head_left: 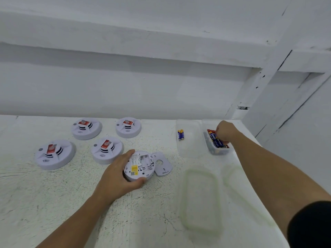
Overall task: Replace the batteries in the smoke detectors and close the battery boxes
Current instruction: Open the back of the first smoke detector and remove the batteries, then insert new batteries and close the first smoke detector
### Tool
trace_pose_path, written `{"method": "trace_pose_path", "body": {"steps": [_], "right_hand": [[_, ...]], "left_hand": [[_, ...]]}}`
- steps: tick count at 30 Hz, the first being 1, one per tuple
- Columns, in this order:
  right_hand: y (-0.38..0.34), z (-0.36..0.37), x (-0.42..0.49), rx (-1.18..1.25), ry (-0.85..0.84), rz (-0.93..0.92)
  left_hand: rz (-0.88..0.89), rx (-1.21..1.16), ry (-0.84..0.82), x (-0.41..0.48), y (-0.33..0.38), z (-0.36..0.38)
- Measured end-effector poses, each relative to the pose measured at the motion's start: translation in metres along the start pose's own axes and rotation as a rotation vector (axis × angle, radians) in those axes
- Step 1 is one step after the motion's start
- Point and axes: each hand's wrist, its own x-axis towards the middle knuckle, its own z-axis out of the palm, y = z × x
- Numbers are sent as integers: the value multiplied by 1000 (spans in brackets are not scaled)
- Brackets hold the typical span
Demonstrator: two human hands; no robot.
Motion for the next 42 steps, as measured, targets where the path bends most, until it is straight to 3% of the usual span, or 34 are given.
{"method": "trace_pose_path", "body": {"steps": [4, 12, 14, 17, 21, 27, 32, 37, 42], "right_hand": [[2, 8, 3, -104, 44, -49], [9, 14, 4, 14, 108, -107], [10, 8, 2, 215, 87, -51], [12, -6, -3, 708, 54, 77], [-1, -25, -23, 1230, 124, 42], [-62, -10, -89, 1473, -33, -98], [-113, 43, -132, 1281, -144, -240], [-144, 87, -155, 772, 103, -416], [-147, 112, -168, 583, 212, -510]], "left_hand": [[-4, 7, 2, 0, -1, 0], [-8, 14, 9, -1, 1, 0], [-7, 16, 9, 0, 1, 0], [-7, -2, 14, -1, 2, 0], [-16, -12, 19, -1, 0, 0], [-15, -47, 12, -1, -1, 0], [-28, -55, -13, 2, -7, -2], [-5, -69, -57, 5, -13, -2], [15, -100, -54, 6, -16, -3]]}}
